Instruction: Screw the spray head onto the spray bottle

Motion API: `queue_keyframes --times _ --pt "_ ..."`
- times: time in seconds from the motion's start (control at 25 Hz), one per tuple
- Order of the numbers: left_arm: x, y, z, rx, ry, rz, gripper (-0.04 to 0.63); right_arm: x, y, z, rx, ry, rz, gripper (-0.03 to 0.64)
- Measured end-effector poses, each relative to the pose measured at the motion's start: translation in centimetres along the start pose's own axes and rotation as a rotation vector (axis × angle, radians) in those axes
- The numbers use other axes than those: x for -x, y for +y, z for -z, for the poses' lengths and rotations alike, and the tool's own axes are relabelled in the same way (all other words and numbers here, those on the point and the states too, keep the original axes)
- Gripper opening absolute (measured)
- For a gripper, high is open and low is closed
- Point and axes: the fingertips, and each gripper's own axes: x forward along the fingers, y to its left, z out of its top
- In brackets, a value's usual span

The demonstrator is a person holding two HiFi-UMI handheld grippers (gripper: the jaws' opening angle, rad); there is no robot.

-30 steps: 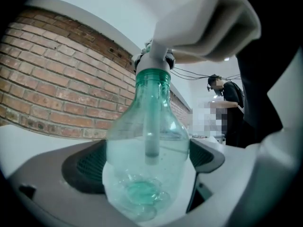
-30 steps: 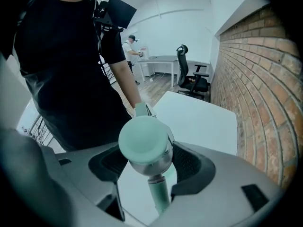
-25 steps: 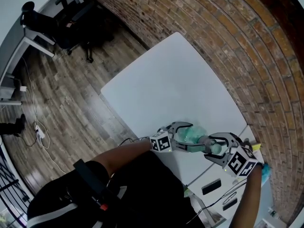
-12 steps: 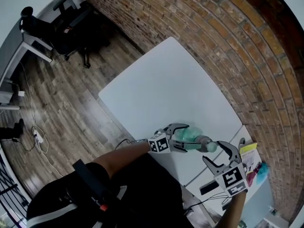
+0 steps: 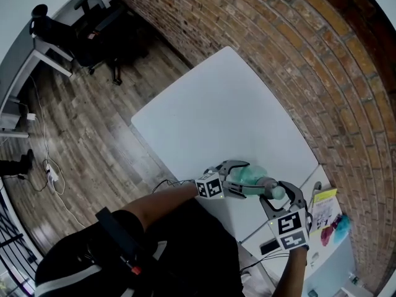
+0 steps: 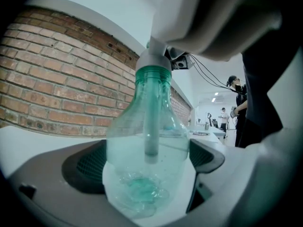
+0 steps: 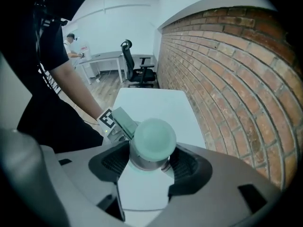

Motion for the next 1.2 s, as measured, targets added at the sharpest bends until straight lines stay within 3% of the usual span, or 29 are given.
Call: queue_keyframes --times 0.52,0.88,1.2 --pt "0.1 -0.1 -0.2 0.000 -0.002 0.006 0.528 0.1 0.8 0.2 0.490 0.089 -0.200 0.272" --pt "0.0 0.1 0.1 0.008 0.026 0.006 0.528 -0.4 0.9 0.4 0.588 0.045 -0.343 0.272" --pt "0.6 0.3 -0.8 -0.032 0.057 -0.044 0.523 -0.5 1.2 0.9 0.824 0.090 -0.405 0.272"
